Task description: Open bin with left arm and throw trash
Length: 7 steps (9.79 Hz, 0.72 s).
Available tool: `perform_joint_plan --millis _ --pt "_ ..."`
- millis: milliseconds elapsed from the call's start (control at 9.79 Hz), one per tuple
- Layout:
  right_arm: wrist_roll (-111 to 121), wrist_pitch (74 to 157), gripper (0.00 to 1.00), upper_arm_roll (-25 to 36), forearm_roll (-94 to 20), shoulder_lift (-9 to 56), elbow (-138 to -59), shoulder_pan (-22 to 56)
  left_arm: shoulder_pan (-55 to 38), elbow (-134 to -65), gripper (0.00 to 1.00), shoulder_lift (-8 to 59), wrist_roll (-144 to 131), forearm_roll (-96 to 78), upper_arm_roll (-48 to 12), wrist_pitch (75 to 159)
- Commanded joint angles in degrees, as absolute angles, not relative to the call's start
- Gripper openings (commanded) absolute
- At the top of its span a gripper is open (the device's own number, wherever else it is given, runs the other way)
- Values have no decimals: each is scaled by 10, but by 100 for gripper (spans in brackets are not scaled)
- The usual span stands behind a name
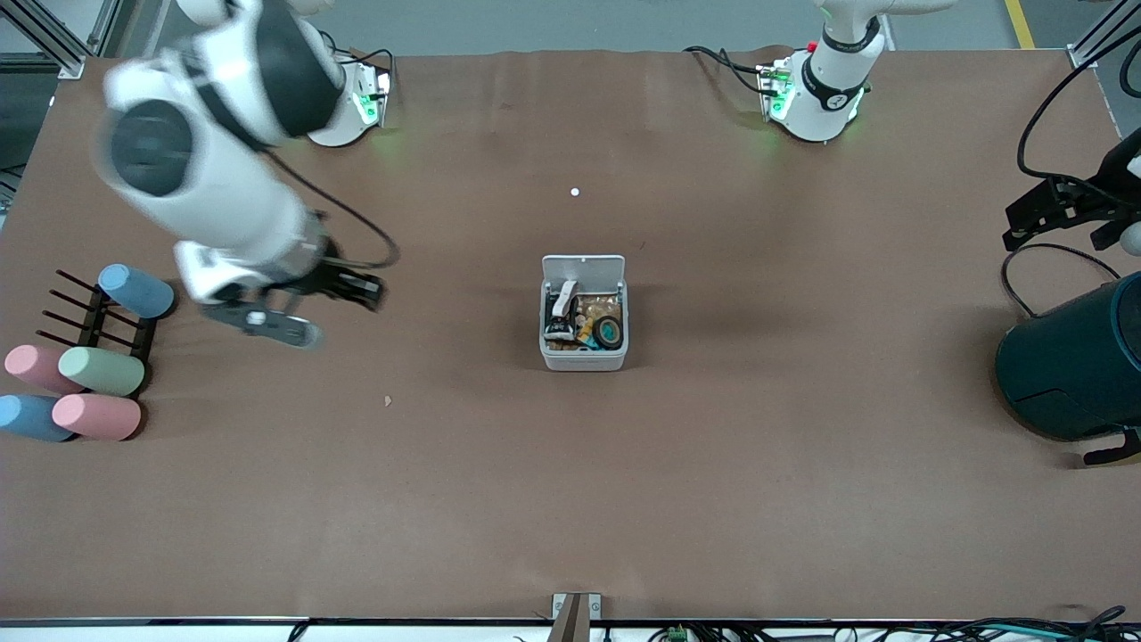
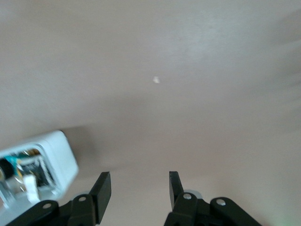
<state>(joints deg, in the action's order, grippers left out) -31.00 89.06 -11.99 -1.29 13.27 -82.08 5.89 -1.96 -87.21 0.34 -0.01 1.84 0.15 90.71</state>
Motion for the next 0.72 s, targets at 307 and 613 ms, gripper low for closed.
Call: perform_joint_plan --millis 307,613 --pt "-57 780 100 -126 -32 18 -850 -74 -19 -857 100 8 -4 12 3 893" --pt "-55 801 100 -127 -31 -9 -886 -85 -21 -857 100 8 -4 15 2 893"
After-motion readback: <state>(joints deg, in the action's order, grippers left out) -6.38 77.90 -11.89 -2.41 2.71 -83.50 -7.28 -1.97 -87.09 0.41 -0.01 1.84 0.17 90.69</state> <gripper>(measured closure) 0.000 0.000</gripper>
